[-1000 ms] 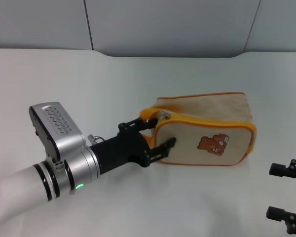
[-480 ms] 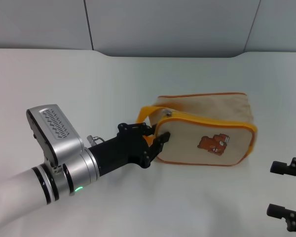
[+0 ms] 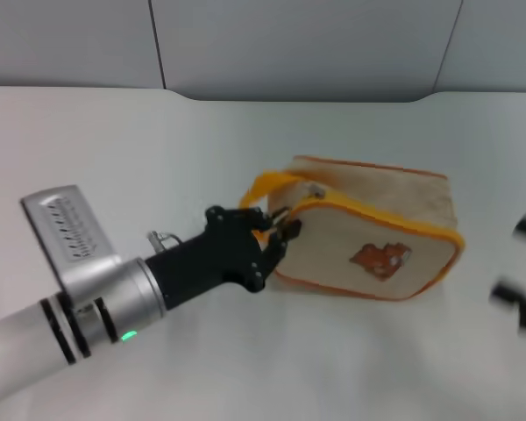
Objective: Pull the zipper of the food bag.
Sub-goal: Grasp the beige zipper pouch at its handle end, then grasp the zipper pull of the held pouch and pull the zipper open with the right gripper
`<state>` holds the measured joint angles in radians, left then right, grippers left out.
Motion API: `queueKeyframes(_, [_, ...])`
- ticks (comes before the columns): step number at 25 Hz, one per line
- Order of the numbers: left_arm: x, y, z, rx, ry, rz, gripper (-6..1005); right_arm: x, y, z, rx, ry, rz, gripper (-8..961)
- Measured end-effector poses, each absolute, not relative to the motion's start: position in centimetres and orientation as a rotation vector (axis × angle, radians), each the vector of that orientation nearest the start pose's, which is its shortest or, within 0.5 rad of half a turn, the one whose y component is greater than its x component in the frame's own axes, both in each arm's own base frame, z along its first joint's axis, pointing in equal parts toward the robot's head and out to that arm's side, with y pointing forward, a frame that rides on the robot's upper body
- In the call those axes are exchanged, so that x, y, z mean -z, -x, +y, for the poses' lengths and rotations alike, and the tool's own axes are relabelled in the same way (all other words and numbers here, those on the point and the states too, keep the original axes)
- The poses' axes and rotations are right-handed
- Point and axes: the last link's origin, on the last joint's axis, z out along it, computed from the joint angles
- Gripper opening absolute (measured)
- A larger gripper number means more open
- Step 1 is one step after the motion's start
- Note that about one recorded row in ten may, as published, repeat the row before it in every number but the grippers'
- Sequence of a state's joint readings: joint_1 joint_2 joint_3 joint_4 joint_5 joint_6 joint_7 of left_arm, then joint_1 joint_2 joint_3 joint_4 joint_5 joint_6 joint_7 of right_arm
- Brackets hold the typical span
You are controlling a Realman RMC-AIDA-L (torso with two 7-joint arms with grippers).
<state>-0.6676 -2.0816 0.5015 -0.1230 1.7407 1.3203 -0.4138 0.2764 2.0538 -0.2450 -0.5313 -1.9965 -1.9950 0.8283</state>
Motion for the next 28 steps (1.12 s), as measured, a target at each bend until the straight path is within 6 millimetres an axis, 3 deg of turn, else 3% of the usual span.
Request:
queueKeyframes(1, [9.8,23.8,30.9,0.906,2.457,-0.234,156,-4.5,-31.8,22.3,-1.09,2.232,0.192,838])
queueKeyframes(2, [9.3,23.7,31.1,0.923,2.449,-0.203,150,-4.5,-31.8,22.3,-1.09,2.232,0.192,838])
queueKeyframes(4, [8.7,23.5,31.4,0.939,2.443,-0.169,138,-3.5,-31.6,23.1,-1.046,2.04,0.084,838])
queueKeyframes(10, [7.3,22.3,32.2,0.992,2.455,-0.025,97,-2.0,-30.8,23.5,-0.957,1.788,-0.074,837])
queueKeyframes(11, [6.5,21.9,32.3,1.032,2.449,0.029,89,-0.7,-30.0,23.7,-0.886,1.731,-0.166,837])
queueKeyframes(14, [5.8,21.5,32.4,1.066,2.443,0.065,73,0.7,-29.0,23.9,-0.795,1.693,-0.268,838])
queueKeyframes(16, [5.6,21.3,32.6,1.072,2.447,0.086,73,3.1,-27.7,24.5,-0.6,1.645,-0.423,838])
queueKeyframes(21, [5.8,21.1,32.6,1.064,2.464,0.106,72,5.8,-26.5,25.7,-0.406,1.665,-0.542,837])
queueKeyframes(28, [5.8,21.2,32.4,1.064,2.465,0.101,61,7.1,-26.4,26.2,-0.345,1.719,-0.574,837])
